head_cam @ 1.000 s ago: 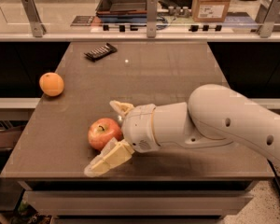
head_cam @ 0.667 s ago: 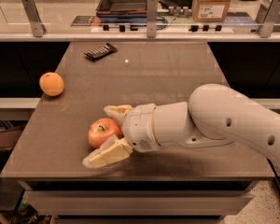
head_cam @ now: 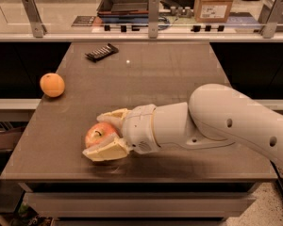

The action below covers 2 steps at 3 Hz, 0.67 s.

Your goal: Move apple near rxbar chocolate

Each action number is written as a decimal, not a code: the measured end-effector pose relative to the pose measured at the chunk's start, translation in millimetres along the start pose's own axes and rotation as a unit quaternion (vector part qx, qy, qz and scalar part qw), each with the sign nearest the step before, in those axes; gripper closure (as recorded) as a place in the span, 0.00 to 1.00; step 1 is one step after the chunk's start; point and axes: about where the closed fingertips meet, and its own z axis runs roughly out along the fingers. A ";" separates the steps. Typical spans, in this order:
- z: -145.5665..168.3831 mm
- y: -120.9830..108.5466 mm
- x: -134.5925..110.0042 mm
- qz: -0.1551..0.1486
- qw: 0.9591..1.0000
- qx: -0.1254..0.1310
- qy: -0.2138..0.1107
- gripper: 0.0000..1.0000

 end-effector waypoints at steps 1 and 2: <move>0.8 1.5 -1.8 -0.002 1.000 -0.001 0.001 0.88; 1.5 2.9 -3.5 -0.005 1.000 -0.001 0.001 1.00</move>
Offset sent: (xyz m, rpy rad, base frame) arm -0.0012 0.0015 0.0011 -0.0021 -0.0031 0.0029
